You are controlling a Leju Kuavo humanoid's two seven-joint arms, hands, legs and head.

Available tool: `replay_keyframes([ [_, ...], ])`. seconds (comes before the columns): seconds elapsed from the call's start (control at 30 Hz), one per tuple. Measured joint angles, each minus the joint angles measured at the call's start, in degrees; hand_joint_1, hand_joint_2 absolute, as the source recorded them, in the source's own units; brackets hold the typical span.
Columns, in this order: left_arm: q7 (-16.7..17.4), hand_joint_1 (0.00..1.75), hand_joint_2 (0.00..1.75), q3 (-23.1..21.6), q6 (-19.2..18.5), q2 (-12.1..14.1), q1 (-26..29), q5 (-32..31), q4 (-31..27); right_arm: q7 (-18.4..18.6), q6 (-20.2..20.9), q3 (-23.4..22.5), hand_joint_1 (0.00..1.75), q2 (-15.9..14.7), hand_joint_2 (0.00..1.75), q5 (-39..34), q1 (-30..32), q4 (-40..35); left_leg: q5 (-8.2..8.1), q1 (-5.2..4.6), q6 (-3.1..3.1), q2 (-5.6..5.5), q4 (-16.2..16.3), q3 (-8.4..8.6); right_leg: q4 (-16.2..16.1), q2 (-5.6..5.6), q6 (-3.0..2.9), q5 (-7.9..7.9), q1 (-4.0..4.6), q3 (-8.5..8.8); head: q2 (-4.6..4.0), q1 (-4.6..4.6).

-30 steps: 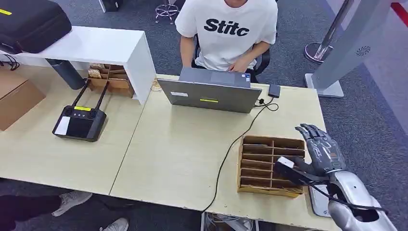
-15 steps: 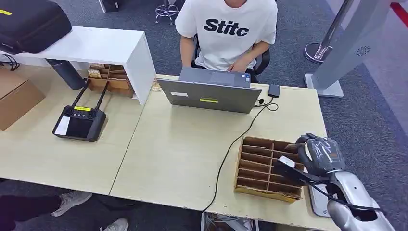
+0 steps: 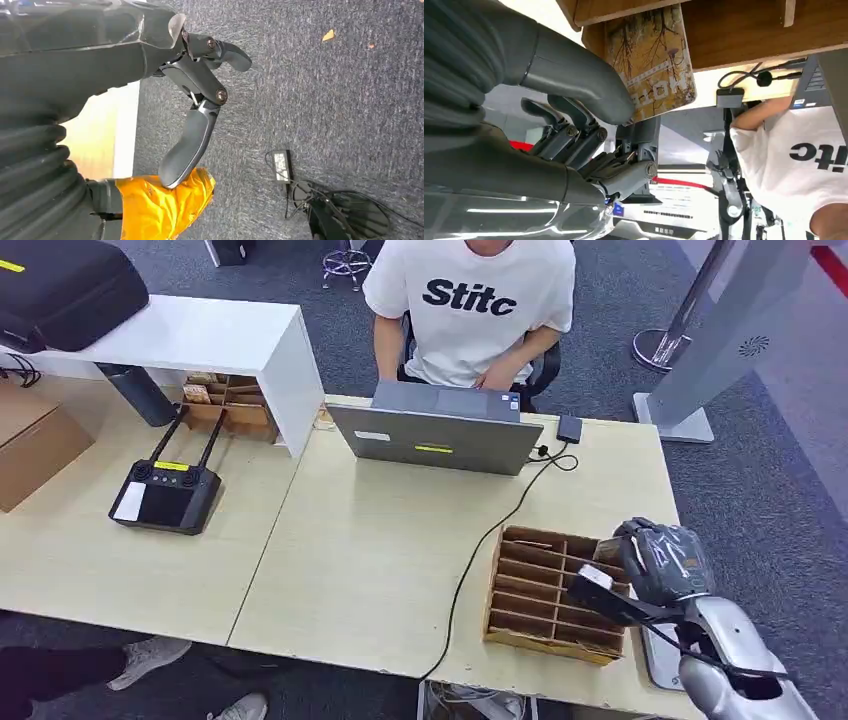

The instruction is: Pass the card to the sensor for recognition and then transmit it.

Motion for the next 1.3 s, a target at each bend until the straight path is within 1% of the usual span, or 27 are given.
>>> replay_keyframes([
  [0.3,-0.13,0.0,1.75,0.0,0.0,0.0,-0.01,-0.15,0.0,-0.51,-0.77,-0.5,1.75,0.07,1.75,-0.61,-0.48,-1.01,0.0,0.0,0.0,-0.03,0.0,-0.04,0.0,-0.02,0.0,0.0,0.0,0.0,0.0,0.0],
  [0.4,-0.33,0.0,1.75,0.0,-0.09,0.0,-0.01,-0.17,0.0,-1.33,-2.29,-1.0,1.75,0.07,1.75,-1.66,-1.2,-1.94,0.0,-0.01,0.0,-0.01,0.0,-0.09,0.01,-0.01,0.0,0.0,-0.02,-0.01,0.0,-0.02],
  [0.53,-1.12,0.0,1.75,0.0,-0.59,0.0,-0.1,-0.87,0.0,-2.01,-2.6,-1.86,1.75,0.07,1.75,-2.73,-5.08,-4.55,0.0,-0.01,0.0,0.01,0.0,-0.05,0.01,0.01,0.0,0.01,-0.02,-0.02,0.0,0.0],
  [0.67,-2.62,0.0,1.75,0.07,-1.27,0.0,-0.39,-2.17,0.02,-2.43,-2.43,-1.84,1.75,0.5,1.75,-3.39,-10.47,-6.49,0.03,-0.01,-0.03,0.0,0.0,-0.04,0.03,0.0,0.0,0.02,-0.01,-0.01,0.0,-0.04],
  [0.8,-4.55,0.0,1.75,0.72,-2.1,-0.02,-1.49,-4.94,0.33,-3.06,-2.47,-1.38,1.75,1.99,1.75,-4.66,-15.84,-7.19,0.04,0.0,-0.03,0.0,0.0,-0.04,0.06,0.0,-0.01,0.02,-0.01,0.0,0.0,-0.02],
  [0.87,-5.81,0.0,1.75,1.99,-2.71,-0.02,-2.56,-6.82,1.03,-2.91,-2.3,-0.85,1.75,2.88,1.75,-5.53,-18.48,-7.17,0.05,0.01,-0.04,-0.03,0.0,-0.02,0.06,-0.02,-0.01,0.02,0.0,-0.01,0.0,-0.02],
  [0.93,-6.32,0.0,1.75,2.89,-3.04,-0.02,-3.16,-7.43,1.49,-2.91,-2.25,-0.35,1.75,3.41,1.75,-5.88,-20.14,-7.19,0.05,0.01,-0.04,-0.05,0.0,-0.01,0.05,-0.03,-0.01,0.02,0.0,0.0,0.0,0.0],
  [1.13,-7.01,0.0,1.75,4.37,-3.43,-0.04,-3.97,-8.21,2.62,-2.56,-2.17,0.72,1.75,4.28,1.75,-6.2,-21.96,-7.06,0.03,0.0,-0.03,-0.06,0.0,-0.1,0.04,-0.03,0.0,0.01,-0.01,0.0,0.0,0.0],
  [1.2,-8.13,0.0,1.75,4.72,-3.54,-0.04,-4.36,-9.49,3.02,-2.23,-0.3,1.33,1.75,5.07,1.75,-7.7,-23.82,-6.43,0.03,0.0,-0.03,-0.03,0.0,-0.19,0.06,0.0,0.0,0.02,-0.03,-0.02,0.0,0.0],
  [1.23,-8.94,0.0,1.75,5.18,-3.69,0.02,-4.88,-10.67,3.46,-1.79,1.4,1.84,1.75,5.91,1.75,-8.49,-25.65,-5.53,0.04,-0.01,-0.03,0.02,0.0,-0.15,0.07,0.04,-0.01,0.03,-0.04,-0.07,0.0,0.02],
  [1.3,-11.01,0.0,1.75,6.38,-3.76,0.46,-6.24,-14.02,5.22,0.33,5.65,3.35,1.75,8.23,1.75,-8.96,-30.74,-2.29,0.05,0.0,-0.05,0.08,-0.01,-0.14,0.1,0.12,-0.02,0.06,-0.05,-0.03,0.0,0.0],
])
